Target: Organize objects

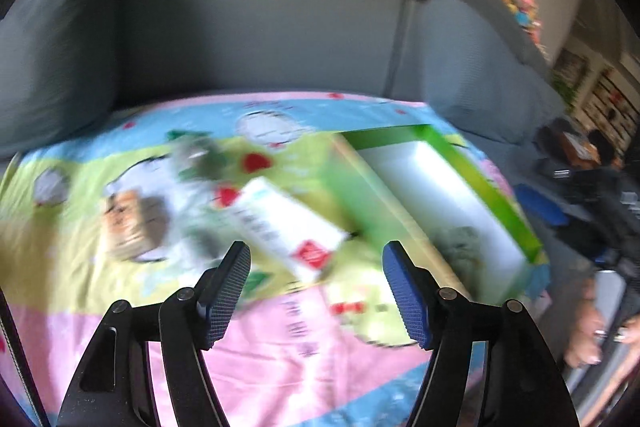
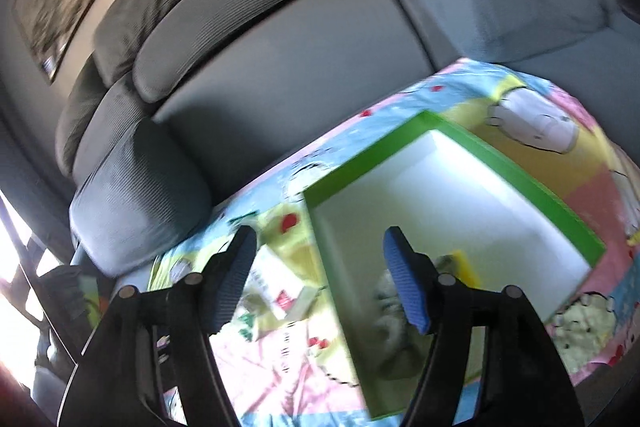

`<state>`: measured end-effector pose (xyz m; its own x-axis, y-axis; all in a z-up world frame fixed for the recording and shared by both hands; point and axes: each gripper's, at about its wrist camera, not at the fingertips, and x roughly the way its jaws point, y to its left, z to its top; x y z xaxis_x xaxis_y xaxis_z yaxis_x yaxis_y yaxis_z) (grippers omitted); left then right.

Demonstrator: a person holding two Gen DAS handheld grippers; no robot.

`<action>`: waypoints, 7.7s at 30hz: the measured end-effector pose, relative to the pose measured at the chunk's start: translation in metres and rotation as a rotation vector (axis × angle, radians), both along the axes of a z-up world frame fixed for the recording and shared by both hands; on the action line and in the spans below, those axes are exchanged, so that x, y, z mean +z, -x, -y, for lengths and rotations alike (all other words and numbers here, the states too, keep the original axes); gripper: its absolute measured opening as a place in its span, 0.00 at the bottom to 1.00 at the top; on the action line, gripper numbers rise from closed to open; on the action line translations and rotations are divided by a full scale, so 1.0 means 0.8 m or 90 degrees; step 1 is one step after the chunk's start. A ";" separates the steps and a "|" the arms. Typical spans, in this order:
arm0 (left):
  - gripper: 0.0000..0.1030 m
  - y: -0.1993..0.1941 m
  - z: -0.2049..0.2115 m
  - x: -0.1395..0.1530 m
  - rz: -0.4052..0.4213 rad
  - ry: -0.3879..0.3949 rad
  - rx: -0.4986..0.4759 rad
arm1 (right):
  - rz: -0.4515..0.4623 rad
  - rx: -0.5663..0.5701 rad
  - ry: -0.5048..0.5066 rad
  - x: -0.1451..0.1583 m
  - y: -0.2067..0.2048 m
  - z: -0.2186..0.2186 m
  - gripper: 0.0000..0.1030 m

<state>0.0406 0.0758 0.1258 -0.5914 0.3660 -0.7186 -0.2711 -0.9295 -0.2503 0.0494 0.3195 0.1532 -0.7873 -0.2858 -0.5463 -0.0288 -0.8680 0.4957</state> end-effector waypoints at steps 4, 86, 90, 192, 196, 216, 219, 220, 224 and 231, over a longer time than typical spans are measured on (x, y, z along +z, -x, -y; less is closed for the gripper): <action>0.67 0.010 0.039 -0.028 0.034 -0.001 0.051 | 0.001 0.051 -0.028 0.001 0.012 0.037 0.73; 0.47 0.037 0.103 -0.114 0.218 -0.141 0.095 | 0.221 0.319 -0.071 -0.127 0.127 0.233 0.43; 0.47 0.037 0.086 -0.106 0.198 -0.128 0.094 | 0.208 0.315 -0.067 -0.122 0.122 0.233 0.43; 0.47 0.015 -0.252 -0.016 0.077 -0.060 -0.252 | 0.096 -0.080 0.026 -0.051 0.012 -0.100 0.45; 0.47 0.017 -0.255 -0.025 0.098 -0.064 -0.253 | 0.121 -0.084 0.027 -0.059 0.016 -0.104 0.45; 0.47 0.024 -0.260 -0.043 0.152 -0.076 -0.258 | 0.170 -0.099 0.027 -0.076 0.025 -0.112 0.45; 0.47 0.024 -0.259 -0.045 0.155 -0.075 -0.257 | 0.174 -0.099 0.025 -0.078 0.026 -0.111 0.44; 0.47 0.024 -0.258 -0.045 0.156 -0.075 -0.257 | 0.176 -0.100 0.026 -0.078 0.027 -0.112 0.44; 0.47 0.022 -0.254 -0.047 0.159 -0.078 -0.255 | 0.178 -0.102 0.022 -0.078 0.028 -0.111 0.44; 0.47 0.021 -0.254 -0.043 0.158 -0.071 -0.250 | 0.180 -0.105 0.020 -0.077 0.028 -0.111 0.44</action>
<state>0.0237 0.2792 0.0910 -0.2089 0.6102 -0.7642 -0.5160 -0.7326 -0.4439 0.0272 0.4086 0.0918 -0.6433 -0.1864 -0.7426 -0.3083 -0.8247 0.4741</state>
